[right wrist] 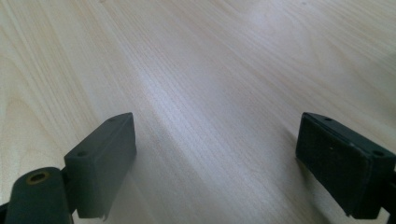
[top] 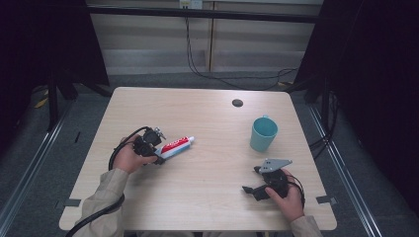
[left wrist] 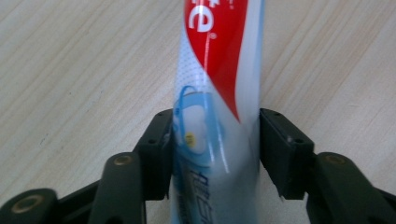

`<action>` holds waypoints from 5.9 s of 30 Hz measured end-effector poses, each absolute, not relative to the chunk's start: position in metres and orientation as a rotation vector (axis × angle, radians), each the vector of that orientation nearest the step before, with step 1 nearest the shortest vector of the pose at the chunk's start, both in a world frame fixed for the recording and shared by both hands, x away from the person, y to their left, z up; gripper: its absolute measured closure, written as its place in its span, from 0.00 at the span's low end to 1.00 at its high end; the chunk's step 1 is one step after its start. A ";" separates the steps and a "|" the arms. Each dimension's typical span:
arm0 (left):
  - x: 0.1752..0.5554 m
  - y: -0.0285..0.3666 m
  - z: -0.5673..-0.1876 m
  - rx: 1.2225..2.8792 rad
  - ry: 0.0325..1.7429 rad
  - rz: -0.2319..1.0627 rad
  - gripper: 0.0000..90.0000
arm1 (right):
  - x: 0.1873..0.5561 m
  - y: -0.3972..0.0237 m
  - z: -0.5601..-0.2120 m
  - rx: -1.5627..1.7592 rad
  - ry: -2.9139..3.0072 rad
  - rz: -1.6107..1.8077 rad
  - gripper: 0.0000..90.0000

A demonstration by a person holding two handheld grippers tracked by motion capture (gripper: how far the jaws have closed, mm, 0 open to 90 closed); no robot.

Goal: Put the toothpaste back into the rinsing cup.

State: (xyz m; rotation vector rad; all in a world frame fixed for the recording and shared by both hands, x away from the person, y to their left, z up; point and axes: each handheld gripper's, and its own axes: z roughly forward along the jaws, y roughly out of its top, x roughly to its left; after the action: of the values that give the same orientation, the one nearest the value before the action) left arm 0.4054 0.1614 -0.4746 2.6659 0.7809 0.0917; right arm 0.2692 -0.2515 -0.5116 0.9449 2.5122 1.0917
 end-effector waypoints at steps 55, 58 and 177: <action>0.368 0.126 -0.430 2.739 0.693 0.002 0.82 | 0.290 -0.223 -0.480 0.706 2.595 0.923 0.14; 0.366 0.122 -0.428 2.751 0.668 0.008 0.82 | 0.295 -0.217 -0.474 0.657 2.610 0.900 0.14; 0.336 0.077 -0.411 2.595 0.186 0.219 0.76 | 0.333 -0.149 -0.422 0.270 2.804 0.744 0.75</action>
State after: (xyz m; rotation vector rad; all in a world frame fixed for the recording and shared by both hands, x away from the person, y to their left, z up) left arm 0.3365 0.0769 -0.4107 2.5955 0.1861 0.2193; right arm 0.3332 -0.1485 -0.4222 0.2701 2.8042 0.7438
